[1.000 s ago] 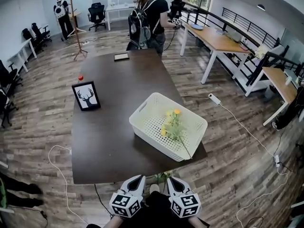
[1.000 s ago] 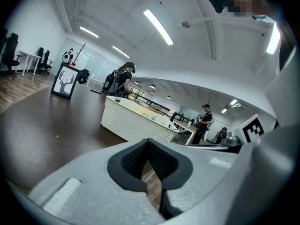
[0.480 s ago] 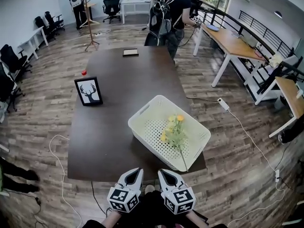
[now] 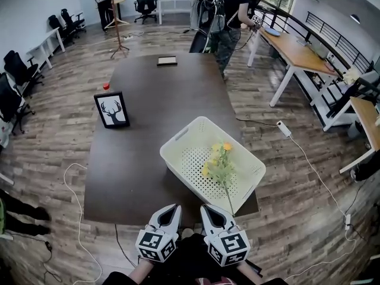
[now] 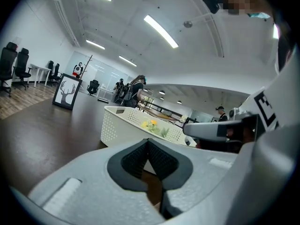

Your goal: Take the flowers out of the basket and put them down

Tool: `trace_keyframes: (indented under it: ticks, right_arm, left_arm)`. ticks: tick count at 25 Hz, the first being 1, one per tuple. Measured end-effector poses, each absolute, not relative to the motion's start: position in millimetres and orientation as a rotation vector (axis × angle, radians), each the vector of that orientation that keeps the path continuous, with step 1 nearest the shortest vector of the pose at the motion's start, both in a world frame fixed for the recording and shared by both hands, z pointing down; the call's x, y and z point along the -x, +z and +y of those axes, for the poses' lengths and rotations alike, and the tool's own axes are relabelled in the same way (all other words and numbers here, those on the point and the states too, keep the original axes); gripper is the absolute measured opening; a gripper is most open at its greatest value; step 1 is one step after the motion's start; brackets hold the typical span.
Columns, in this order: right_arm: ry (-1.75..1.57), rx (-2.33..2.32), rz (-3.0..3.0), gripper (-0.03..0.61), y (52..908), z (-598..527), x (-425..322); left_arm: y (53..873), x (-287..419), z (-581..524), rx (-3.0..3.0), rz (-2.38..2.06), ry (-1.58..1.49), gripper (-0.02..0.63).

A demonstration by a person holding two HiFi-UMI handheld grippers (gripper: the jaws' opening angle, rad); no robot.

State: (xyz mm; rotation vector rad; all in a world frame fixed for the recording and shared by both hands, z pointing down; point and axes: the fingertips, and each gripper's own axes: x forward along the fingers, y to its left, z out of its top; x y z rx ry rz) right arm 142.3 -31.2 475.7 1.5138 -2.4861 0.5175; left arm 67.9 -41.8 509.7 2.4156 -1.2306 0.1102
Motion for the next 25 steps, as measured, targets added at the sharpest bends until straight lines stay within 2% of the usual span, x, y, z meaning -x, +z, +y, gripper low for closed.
trace_keyframes:
  ticks: [16, 18, 25]
  right_arm:
    - [0.583, -1.721, -2.223, 0.012, 474.2, -89.6, -194.0]
    - [0.6, -1.727, -2.183, 0.074, 478.8, -97.0, -199.7]
    - [0.671, -1.668, -2.074, 0.128, 500.1, -120.8, -216.1]
  left_arm:
    - [508.1, -49.8, -100.6, -2.442, -1.16, 0.133, 0.008]
    - [508.7, -42.7, -107.6, -2.438, -1.167, 0.133, 0.007]
    - [511.7, -26.4, -129.7, -2.41, -1.182, 0.121, 0.008]
